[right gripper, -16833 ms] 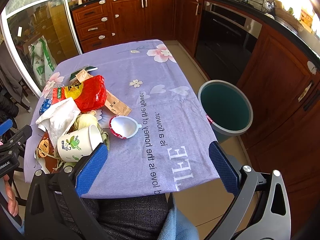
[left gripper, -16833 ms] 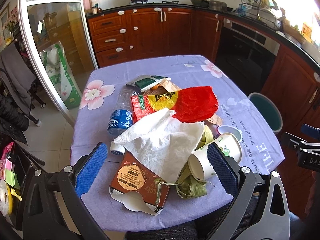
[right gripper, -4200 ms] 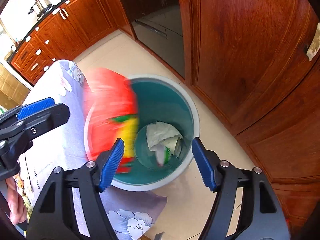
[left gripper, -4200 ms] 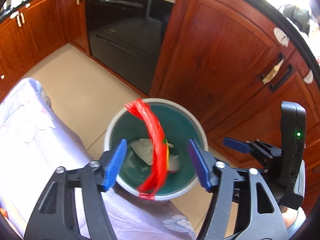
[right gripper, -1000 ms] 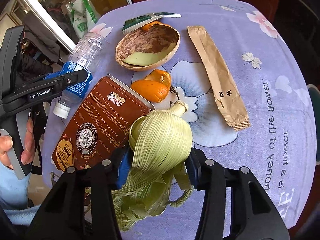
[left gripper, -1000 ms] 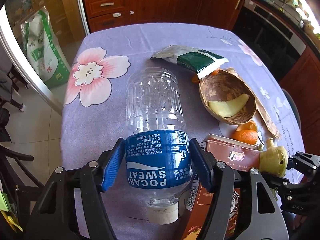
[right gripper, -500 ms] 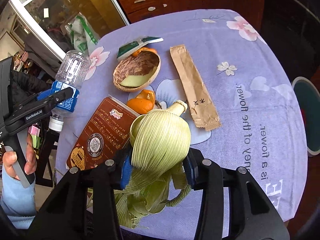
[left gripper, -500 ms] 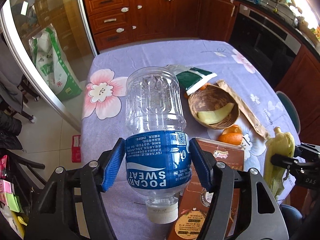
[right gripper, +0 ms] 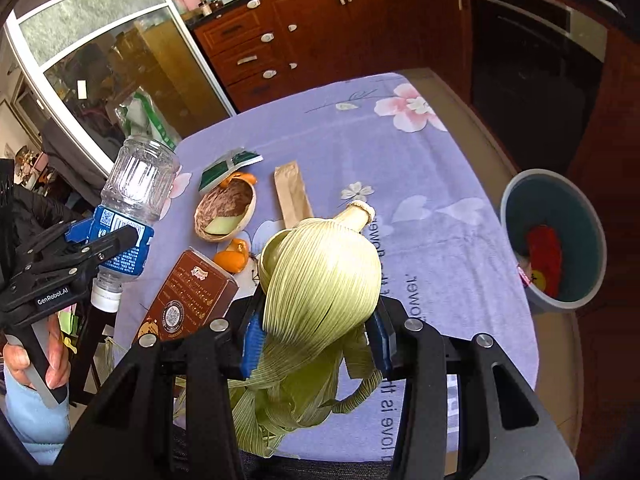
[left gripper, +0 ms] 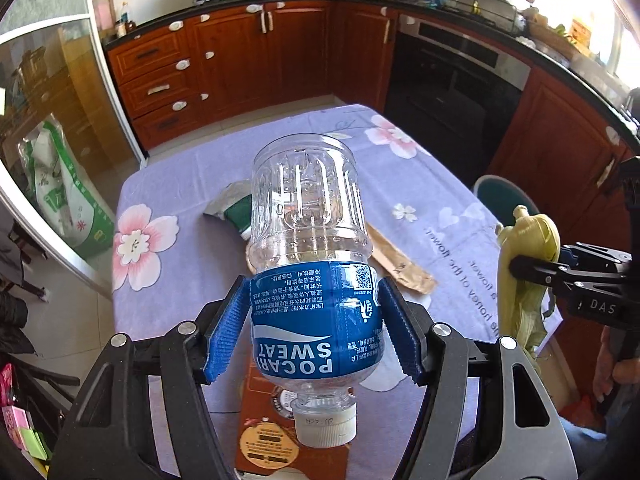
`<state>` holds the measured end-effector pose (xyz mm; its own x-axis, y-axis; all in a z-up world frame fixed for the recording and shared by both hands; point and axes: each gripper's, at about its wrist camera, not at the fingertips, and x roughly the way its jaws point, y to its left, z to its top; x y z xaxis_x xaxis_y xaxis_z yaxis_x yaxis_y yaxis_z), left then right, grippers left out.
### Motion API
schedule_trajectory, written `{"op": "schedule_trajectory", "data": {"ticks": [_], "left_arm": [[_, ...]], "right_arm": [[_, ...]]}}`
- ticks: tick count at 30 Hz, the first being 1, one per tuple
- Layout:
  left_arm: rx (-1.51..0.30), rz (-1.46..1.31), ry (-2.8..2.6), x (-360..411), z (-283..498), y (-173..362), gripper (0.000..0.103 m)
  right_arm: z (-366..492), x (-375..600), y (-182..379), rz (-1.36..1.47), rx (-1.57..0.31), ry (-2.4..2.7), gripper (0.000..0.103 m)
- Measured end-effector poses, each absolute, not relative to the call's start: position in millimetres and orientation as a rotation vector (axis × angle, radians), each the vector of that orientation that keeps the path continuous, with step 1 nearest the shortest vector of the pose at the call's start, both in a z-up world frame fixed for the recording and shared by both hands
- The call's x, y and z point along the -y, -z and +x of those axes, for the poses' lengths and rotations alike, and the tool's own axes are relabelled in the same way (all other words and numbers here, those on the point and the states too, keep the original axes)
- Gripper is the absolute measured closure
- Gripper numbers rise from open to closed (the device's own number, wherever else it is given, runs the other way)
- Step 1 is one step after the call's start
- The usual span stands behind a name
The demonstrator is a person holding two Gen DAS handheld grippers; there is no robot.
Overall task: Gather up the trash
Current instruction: 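Carry the corn husks and water bottle toward the teal bin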
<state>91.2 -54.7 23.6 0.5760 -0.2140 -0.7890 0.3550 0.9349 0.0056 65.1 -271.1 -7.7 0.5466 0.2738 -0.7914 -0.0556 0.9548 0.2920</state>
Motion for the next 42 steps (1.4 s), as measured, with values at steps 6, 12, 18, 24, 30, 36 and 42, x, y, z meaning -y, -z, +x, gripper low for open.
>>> {"op": "schedule_trajectory", "data": {"ticks": [6,12,18,24,30,36,42], "left_arm": [[-0.889,0.211,0.416,102.7,86.2,-27.4,0.037],[-0.896,0.258,0.475,144.9,90.1,-29.2,0.037],[-0.907,0.315,0.528,191.0,95.6,-27.7,0.037],[-0.928,0.362,0.592,242.0,103.2,-23.0,0.037],[-0.948,0.424,0.655,296.0,109.1,-13.0,0.037],[-0.986,0.457,0.721,349.3,120.8,1.9,0.037],[-1.038,0.470,0.754,396.6,139.9,24.3,0.037]], "right_arm": [[60.0,305.1,-6.4,0.246,-0.934,-0.145,0.062],[56.1,349.2,-14.6,0.285,-0.892,-0.086,0.062],[51.3,401.7,-14.0,0.353,-0.856,-0.015,0.062],[40.8,456.8,-7.1,0.421,-0.828,0.067,0.062],[31.5,507.0,5.5,0.470,-0.819,0.157,0.062],[34.9,546.0,19.4,0.488,-0.832,0.236,0.062],[50.1,571.5,35.5,0.487,-0.859,0.290,0.062]]}}
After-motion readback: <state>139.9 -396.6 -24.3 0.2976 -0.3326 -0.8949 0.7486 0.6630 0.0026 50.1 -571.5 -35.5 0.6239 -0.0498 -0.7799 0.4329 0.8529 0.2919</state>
